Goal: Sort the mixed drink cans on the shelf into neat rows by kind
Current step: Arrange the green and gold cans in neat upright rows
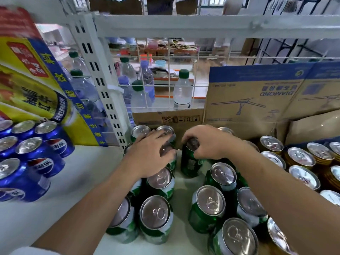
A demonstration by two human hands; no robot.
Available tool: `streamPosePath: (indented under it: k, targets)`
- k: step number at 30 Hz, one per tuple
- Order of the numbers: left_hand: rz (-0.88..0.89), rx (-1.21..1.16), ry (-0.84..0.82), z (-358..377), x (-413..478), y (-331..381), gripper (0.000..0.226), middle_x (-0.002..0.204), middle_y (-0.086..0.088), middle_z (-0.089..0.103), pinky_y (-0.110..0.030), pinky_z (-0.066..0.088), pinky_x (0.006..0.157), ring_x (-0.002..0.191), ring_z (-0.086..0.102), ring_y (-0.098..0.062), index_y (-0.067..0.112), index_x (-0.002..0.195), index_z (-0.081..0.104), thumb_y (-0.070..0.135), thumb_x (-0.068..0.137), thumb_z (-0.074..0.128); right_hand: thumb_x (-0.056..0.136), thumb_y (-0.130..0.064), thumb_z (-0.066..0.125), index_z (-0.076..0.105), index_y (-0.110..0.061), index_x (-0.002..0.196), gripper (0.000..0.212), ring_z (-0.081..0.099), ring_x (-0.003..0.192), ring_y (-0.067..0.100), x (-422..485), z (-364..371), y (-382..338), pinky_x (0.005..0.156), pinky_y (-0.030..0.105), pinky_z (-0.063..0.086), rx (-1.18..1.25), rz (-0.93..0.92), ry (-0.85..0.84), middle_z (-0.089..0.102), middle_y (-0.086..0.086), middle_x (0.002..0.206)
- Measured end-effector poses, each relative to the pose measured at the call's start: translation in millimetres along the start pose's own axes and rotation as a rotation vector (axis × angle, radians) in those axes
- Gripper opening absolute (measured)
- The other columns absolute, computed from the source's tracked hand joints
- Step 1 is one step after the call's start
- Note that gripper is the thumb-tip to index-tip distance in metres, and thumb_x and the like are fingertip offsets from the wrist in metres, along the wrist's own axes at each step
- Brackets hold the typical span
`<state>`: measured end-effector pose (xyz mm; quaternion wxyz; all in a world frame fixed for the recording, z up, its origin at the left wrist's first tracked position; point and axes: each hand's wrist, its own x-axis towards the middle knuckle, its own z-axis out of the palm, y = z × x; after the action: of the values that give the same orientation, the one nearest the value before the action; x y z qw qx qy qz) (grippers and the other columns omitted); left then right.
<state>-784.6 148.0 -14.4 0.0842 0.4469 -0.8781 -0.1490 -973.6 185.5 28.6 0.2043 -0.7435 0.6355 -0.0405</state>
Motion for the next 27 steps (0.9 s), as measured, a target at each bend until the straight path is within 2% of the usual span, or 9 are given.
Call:
streamPosePath:
  k: [2, 4, 6, 8, 11, 14, 19, 27]
  targets:
    - [-0.008, -0.010, 0.000, 1.5, 1.1, -2.2, 0.061, 0.159, 0.010, 0.020, -0.037, 0.013, 0.120, 0.146, 0.017, -0.014, 0.033, 0.150, 0.030, 0.054, 0.094, 0.044, 0.076, -0.014, 0.070, 0.066, -0.022, 0.113, 0.038, 0.057, 0.100, 0.017, 1.5, 1.6, 0.0, 0.082, 0.029, 0.049, 0.048, -0.012, 0.032, 0.059, -0.004, 0.107]
    - [-0.012, -0.025, -0.005, 2.0, 1.4, -2.8, 0.064, 0.159, 0.011, 0.021, -0.038, 0.016, 0.119, 0.146, 0.019, -0.015, 0.033, 0.149, 0.032, 0.059, 0.091, 0.041, 0.078, -0.023, 0.073, 0.063, -0.019, 0.118, 0.042, 0.057, 0.102, 0.017, 1.8, 2.6, 1.9, 0.080, 0.027, 0.046, 0.065, 0.000, 0.080, 0.060, -0.002, 0.111]
    - [-0.019, -0.034, -0.006, 1.8, 1.4, -2.4, 0.071, 0.158, 0.012, 0.022, -0.040, 0.018, 0.119, 0.145, 0.020, -0.014, 0.034, 0.148, 0.033, 0.063, 0.083, 0.034, 0.078, -0.034, 0.075, 0.057, -0.017, 0.125, 0.054, 0.055, 0.105, 0.020, 1.4, 2.3, 4.8, 0.082, 0.029, 0.046, 0.012, 0.047, 0.120, 0.060, 0.002, 0.118]
    - [-0.022, -0.034, -0.002, 2.4, 1.9, -2.9, 0.071, 0.158, 0.012, 0.023, -0.040, 0.019, 0.119, 0.145, 0.020, -0.014, 0.035, 0.148, 0.033, 0.063, 0.083, 0.034, 0.075, -0.039, 0.076, 0.055, -0.014, 0.123, 0.058, 0.056, 0.101, 0.024, 0.4, 0.5, 5.9, 0.079, 0.035, 0.049, -0.043, 0.102, 0.140, 0.059, 0.005, 0.115]
    - [-0.018, -0.027, 0.008, 3.9, 2.4, -4.0, 0.064, 0.158, 0.011, 0.023, -0.039, 0.016, 0.119, 0.145, 0.020, -0.013, 0.031, 0.149, 0.032, 0.057, 0.091, 0.044, 0.071, -0.035, 0.079, 0.056, -0.013, 0.114, 0.053, 0.056, 0.091, 0.024, 1.2, -1.1, 6.3, 0.076, 0.040, 0.053, 0.001, 0.125, 0.163, 0.058, 0.006, 0.102]
    - [-0.020, -0.029, 0.020, 3.2, 2.7, -3.2, 0.069, 0.158, 0.008, 0.024, -0.037, 0.016, 0.119, 0.145, 0.020, -0.011, 0.024, 0.151, 0.029, 0.055, 0.092, 0.047, 0.071, -0.032, 0.080, 0.055, -0.014, 0.108, 0.048, 0.057, 0.087, 0.024, 6.5, -2.4, 6.8, 0.075, 0.041, 0.053, 0.018, 0.131, 0.191, 0.058, 0.006, 0.098]
    - [-0.019, -0.032, 0.030, 5.6, 3.9, -4.3, 0.067, 0.159, 0.005, 0.024, -0.036, 0.014, 0.119, 0.146, 0.020, -0.012, 0.023, 0.150, 0.030, 0.051, 0.093, 0.050, 0.071, -0.031, 0.080, 0.055, -0.014, 0.104, 0.045, 0.057, 0.087, 0.026, 21.0, -0.2, 5.7, 0.076, 0.043, 0.054, 0.010, 0.140, 0.240, 0.059, 0.006, 0.097]
    - [-0.025, -0.038, 0.038, 7.0, 4.9, -5.6, 0.067, 0.159, 0.004, 0.024, -0.035, 0.011, 0.120, 0.146, 0.019, -0.012, 0.022, 0.150, 0.031, 0.051, 0.093, 0.049, 0.076, -0.029, 0.077, 0.056, -0.014, 0.098, 0.034, 0.056, 0.088, 0.025, 31.6, 7.0, 6.6, 0.074, 0.039, 0.051, 0.010, 0.129, 0.267, 0.060, 0.007, 0.099]
